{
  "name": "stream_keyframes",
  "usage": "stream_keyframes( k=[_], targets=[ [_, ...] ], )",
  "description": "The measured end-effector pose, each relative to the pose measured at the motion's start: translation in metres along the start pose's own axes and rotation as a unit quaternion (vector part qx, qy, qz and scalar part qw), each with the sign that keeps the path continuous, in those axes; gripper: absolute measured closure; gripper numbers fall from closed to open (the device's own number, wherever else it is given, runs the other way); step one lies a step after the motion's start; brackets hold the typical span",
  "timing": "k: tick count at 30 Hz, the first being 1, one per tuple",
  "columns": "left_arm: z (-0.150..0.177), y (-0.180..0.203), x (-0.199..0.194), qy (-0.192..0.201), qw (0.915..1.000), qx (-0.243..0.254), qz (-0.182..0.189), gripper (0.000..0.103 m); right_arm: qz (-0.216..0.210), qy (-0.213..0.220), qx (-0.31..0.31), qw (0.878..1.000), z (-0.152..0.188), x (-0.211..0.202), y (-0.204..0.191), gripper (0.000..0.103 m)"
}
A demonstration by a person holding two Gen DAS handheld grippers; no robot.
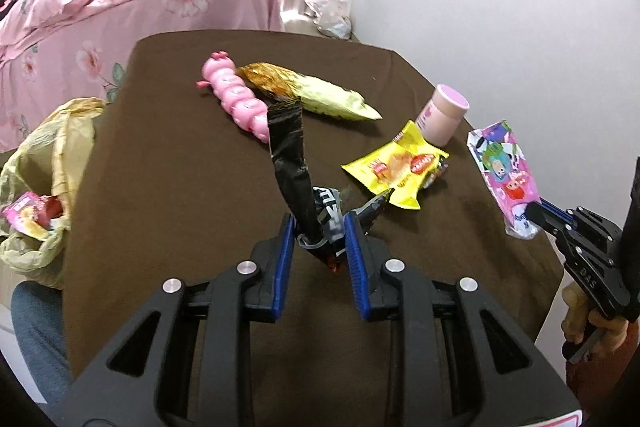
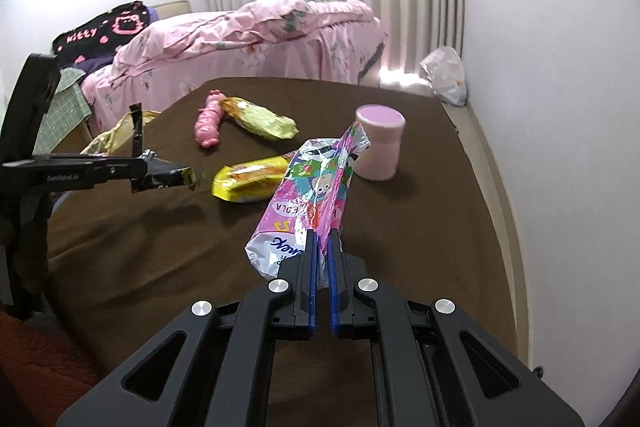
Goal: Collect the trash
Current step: 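Carry both wrappers over the yellow bin and open both grippers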
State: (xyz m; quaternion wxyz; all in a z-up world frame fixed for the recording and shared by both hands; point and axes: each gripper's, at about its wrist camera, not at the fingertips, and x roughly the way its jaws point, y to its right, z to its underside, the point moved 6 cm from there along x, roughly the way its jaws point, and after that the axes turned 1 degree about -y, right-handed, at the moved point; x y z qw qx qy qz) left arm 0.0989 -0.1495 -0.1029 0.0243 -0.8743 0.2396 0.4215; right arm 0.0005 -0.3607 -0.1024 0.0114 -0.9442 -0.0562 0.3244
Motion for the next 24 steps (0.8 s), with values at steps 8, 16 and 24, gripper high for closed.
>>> stream_keyframes(
  k=[8,16,24],
  targets=[
    [-0.018,-0.033,-0.052,0.069,0.9969,-0.034,-0.017,0.078,-0.023,0.048,-0.059,0.997,-0.041,-0.029,-0.045,0.097],
    [-0.035,-0.104,-0.112,0.137,0.9841,-0.084,-0.076,0.078,-0.087,0.068,-0.091,0.99,-0.086,-0.029,-0.097,0.097],
    [-0.037,-0.193,-0.15,0.158,0.9658,-0.144,-0.146,0.078,-0.16,0.062,-0.137,0.976,-0.142,0.008,-0.173,0.097]
  ],
)
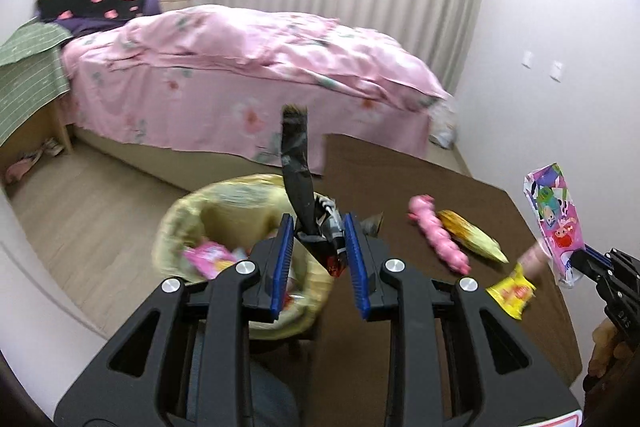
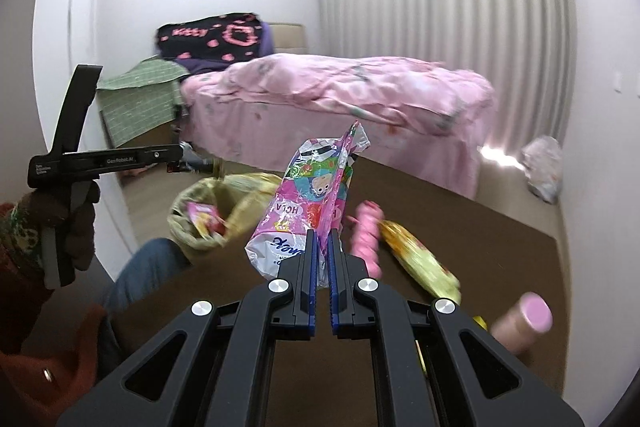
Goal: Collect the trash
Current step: 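Carry both wrappers over the yellow bin and open both grippers, then move both grippers back over the remaining wrappers on the table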
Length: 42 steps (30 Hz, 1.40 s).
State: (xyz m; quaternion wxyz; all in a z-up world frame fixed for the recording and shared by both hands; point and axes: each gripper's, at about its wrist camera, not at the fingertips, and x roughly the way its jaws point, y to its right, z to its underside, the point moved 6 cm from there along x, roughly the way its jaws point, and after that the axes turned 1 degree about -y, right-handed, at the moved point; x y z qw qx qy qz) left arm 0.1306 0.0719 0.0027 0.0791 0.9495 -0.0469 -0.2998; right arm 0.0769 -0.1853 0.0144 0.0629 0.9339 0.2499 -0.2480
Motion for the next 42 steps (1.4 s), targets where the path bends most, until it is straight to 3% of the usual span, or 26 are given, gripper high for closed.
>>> stream_keyframes(
  k=[6,13,20,29,30,32,34,35,36,38,42],
  targets=[
    [-0.007,-0.042,0.014,-0.005,0.999,-0.037,-0.023,0.078,-0.054,-0.02,-0.028,0.998,-0.031,0.055,-0.034,0.097],
    [-0.002,-0.059,0.028,-0.016,0.998,-0.053,-0.029,0.078,-0.076,-0.051,-0.073,0.993,-0.04,0.113,-0.073,0.097],
    [-0.003,-0.084,0.046,-0.011,0.9943,-0.1,-0.036,0.078,-0.101,-0.072,-0.036,0.992,-0.045,0.172,-0.084,0.097],
    [0.006,-0.097,0.09,-0.039,0.9895,-0.136,-0.03,0.078,-0.099,-0.104,-0.027,0.989,-0.035,0.225,-0.083,0.096],
    [0.005,-0.097,0.094,-0.041,0.9885,-0.144,-0.025,0.077,-0.105,-0.105,-0.022,0.989,-0.035,0.228,-0.081,0.096],
    [0.0,-0.097,0.101,-0.044,0.9863,-0.159,-0.004,0.054,-0.118,-0.11,-0.008,0.987,-0.034,0.234,-0.078,0.095],
    [-0.007,-0.095,0.1,-0.033,0.9856,-0.166,0.007,0.042,-0.122,-0.112,0.001,0.986,-0.032,0.236,-0.076,0.081],
    [-0.011,-0.093,0.098,-0.027,0.9864,-0.162,0.004,0.038,-0.118,-0.109,0.005,0.987,-0.031,0.234,-0.074,0.065],
    [-0.013,-0.091,0.096,-0.023,0.9871,-0.158,0.002,0.036,-0.12,-0.104,0.01,0.987,-0.03,0.232,-0.072,0.061],
    [-0.017,-0.086,0.09,-0.019,0.9886,-0.15,0.003,0.029,-0.126,-0.098,0.023,0.987,-0.028,0.225,-0.066,0.061],
    [-0.016,-0.073,0.076,-0.017,0.9922,-0.123,-0.009,0.026,-0.117,-0.086,0.048,0.988,-0.027,0.202,-0.045,0.061]
  ],
)
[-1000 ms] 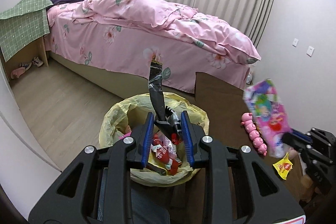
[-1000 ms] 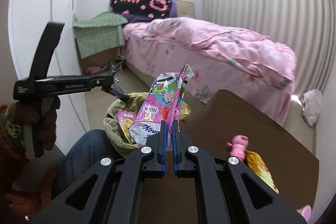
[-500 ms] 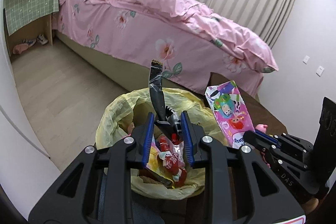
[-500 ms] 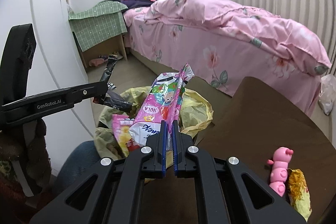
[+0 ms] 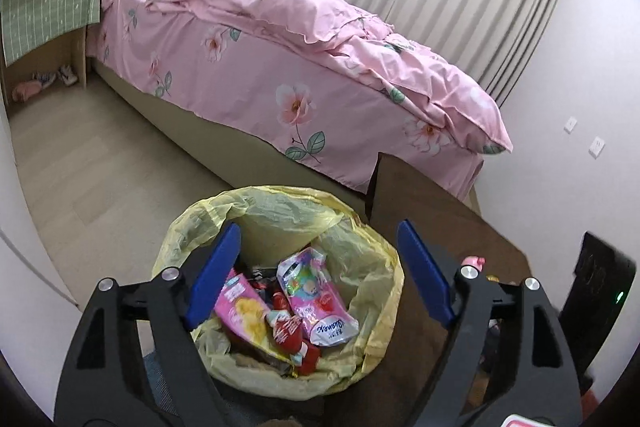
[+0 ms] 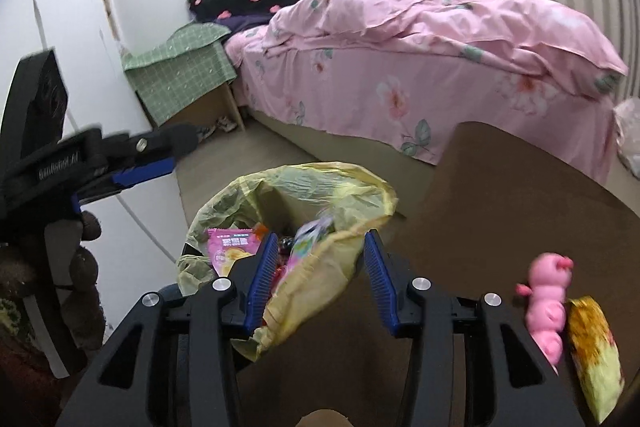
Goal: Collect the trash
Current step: 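Move both grippers back over the remaining wrappers on the table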
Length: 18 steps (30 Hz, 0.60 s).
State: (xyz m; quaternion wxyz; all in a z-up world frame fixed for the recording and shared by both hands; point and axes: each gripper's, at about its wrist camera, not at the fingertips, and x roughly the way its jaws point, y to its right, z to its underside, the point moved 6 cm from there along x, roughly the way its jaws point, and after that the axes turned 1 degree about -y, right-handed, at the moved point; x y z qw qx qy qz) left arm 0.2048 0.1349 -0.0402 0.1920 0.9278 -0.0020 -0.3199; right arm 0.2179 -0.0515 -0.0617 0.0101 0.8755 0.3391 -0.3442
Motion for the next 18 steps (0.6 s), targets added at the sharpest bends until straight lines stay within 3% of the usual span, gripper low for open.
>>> stream_keyframes(
  k=[6,10,15,18],
  targets=[
    [0.026,0.025,-0.014,-0.009,0.9998,0.007,0.014,0.026,0.045,0.028,-0.01,0.999,0.022,-0.066,0.026,0.061],
    [0.049,0.065,-0.007,-0.034,0.9973,0.053,0.037,0.026,0.091,0.041,-0.01,0.995,0.049,-0.114,0.05,0.06],
    [0.082,0.134,-0.001,-0.055,0.9866,0.124,0.091,0.026,0.147,0.033,0.006,0.989,0.1,-0.167,0.091,0.06],
    [0.103,0.174,0.002,-0.067,0.9748,0.175,0.122,0.025,0.167,0.018,0.027,0.985,0.131,-0.19,0.111,0.06]
  ],
)
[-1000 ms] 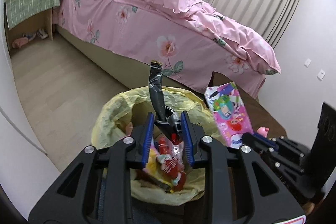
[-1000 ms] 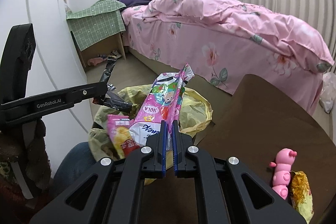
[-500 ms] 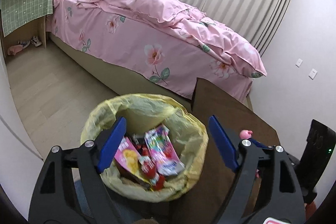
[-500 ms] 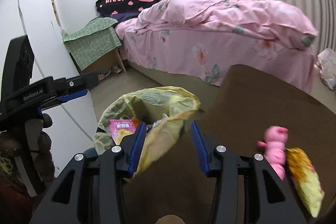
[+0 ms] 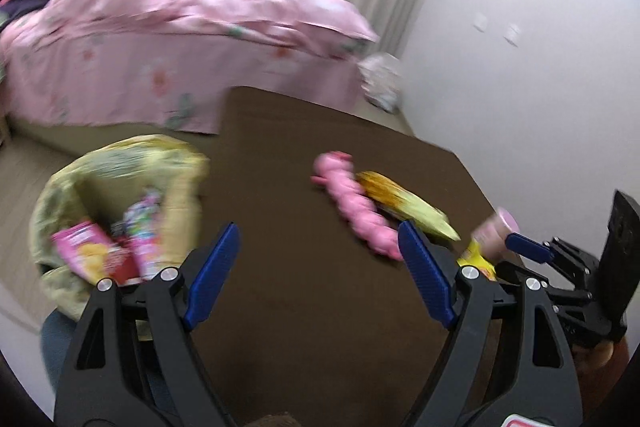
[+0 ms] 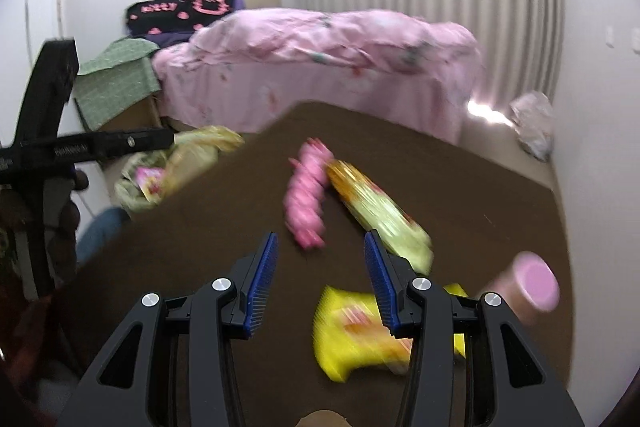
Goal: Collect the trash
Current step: 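Move both grippers back over the remaining wrappers on the table, then grasp the yellow biscuit wrapper with the right gripper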
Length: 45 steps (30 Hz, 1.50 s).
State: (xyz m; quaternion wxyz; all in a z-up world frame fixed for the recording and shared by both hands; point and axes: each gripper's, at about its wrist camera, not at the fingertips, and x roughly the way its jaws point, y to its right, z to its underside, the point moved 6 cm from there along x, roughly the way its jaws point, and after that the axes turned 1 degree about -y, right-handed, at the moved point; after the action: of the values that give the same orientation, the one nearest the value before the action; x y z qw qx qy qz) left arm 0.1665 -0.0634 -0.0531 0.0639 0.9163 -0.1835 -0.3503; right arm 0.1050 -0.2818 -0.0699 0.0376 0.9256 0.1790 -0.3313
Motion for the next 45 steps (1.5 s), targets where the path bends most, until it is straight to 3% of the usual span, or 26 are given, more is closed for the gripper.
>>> stream_keyframes(
  k=[4,8,12,14,19,24,28,31,34,40,45],
  targets=[
    [0.005,0.056,0.018,-0.009,0.9953,0.089,0.037,0.02,0.017,-0.007,0.032,0.999,0.04,-0.021,0.032,0.06],
    [-0.007,0.108,0.063,-0.041,0.9827,0.156,0.092,0.02,0.035,0.003,0.061,0.998,0.063,-0.037,0.052,0.06],
    [-0.028,0.137,0.128,-0.082,0.9724,0.203,0.08,0.02,0.051,0.001,0.087,0.995,0.082,-0.043,0.066,0.06],
    [-0.04,0.139,0.164,-0.108,0.972,0.199,0.064,0.02,0.046,-0.001,0.1,0.994,0.091,-0.047,0.071,0.06],
    [-0.036,0.122,0.208,-0.186,0.9701,0.136,0.076,0.02,0.048,-0.002,0.126,0.991,0.105,-0.055,0.081,0.06],
    [-0.007,0.118,0.174,-0.184,0.9643,0.159,0.106,0.02,0.035,-0.004,0.158,0.987,0.116,-0.053,0.089,0.06],
    [0.015,0.115,0.145,-0.183,0.9629,0.171,0.101,0.02,0.031,-0.004,0.147,0.989,0.109,-0.045,0.079,0.06],
    [0.029,0.111,0.128,-0.174,0.9674,0.159,0.092,0.02,0.022,0.004,0.105,0.994,0.097,-0.044,0.056,0.06],
    [0.04,0.104,0.108,-0.157,0.9748,0.146,0.061,0.02,0.042,-0.003,0.065,0.997,0.086,-0.037,0.039,0.06],
    [0.043,0.086,0.077,-0.124,0.9876,0.091,0.033,0.02,0.043,0.001,0.103,0.994,0.073,-0.023,0.036,0.06],
    [0.043,0.073,0.051,-0.099,0.992,0.078,0.009,0.02,0.039,-0.01,0.067,0.997,0.063,-0.006,0.012,0.06]
  ],
)
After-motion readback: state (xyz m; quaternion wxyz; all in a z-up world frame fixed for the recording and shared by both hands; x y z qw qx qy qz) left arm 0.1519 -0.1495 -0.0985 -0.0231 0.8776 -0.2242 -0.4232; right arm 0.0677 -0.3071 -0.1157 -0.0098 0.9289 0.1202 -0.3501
